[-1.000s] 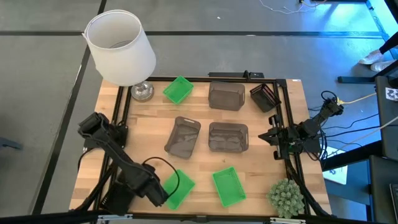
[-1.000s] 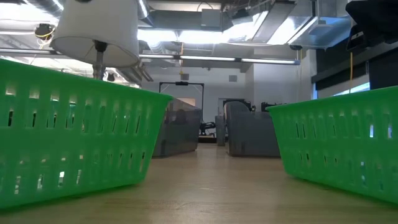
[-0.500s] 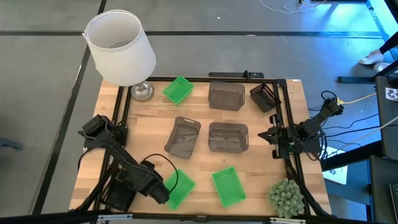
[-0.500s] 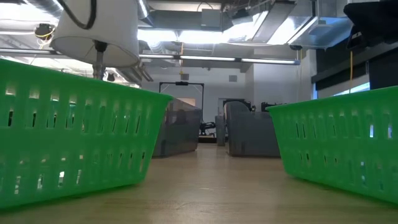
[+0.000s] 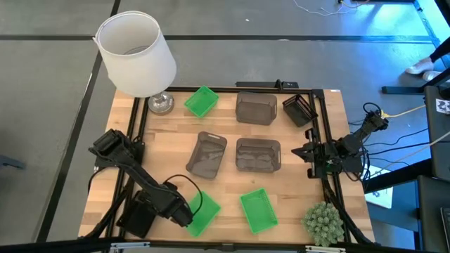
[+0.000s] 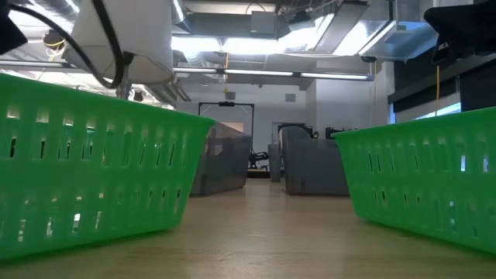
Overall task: Stack baskets by color
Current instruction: Stack the middle black bin on the bottom black bin
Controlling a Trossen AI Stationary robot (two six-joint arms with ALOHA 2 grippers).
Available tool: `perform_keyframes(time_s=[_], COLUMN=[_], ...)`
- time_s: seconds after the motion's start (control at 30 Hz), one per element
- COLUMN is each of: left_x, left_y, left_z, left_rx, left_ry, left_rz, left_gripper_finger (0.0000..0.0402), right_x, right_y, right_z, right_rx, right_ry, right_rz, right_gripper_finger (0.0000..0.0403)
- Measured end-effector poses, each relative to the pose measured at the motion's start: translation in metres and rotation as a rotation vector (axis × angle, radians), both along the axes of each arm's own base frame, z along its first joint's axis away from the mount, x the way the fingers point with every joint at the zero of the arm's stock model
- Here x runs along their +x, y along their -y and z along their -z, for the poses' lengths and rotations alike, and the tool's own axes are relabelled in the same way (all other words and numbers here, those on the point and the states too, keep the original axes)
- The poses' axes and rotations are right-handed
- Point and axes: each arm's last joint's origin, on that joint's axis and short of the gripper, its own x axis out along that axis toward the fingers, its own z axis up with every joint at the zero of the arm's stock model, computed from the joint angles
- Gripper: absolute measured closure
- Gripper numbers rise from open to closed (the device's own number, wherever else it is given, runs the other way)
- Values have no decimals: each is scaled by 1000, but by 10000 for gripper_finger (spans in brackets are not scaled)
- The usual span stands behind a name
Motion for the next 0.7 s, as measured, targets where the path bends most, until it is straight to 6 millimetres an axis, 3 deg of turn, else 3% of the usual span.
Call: perform_keyframes(time_s=[0.3,0.7], left_x=[6,35], left_y=[-17,-64], left_z=[11,13], left_rx=[115,282], left_ry=[68,179], left_rz=[14,81], left_gripper_finger=[401,401], right_x=[-1,-2], right_y=[-5,-8], right_z=[-1,-2], right_rx=[-31,-7], right_ry=[31,49], right_rz=[-184,-281], right_gripper_finger=[395,395])
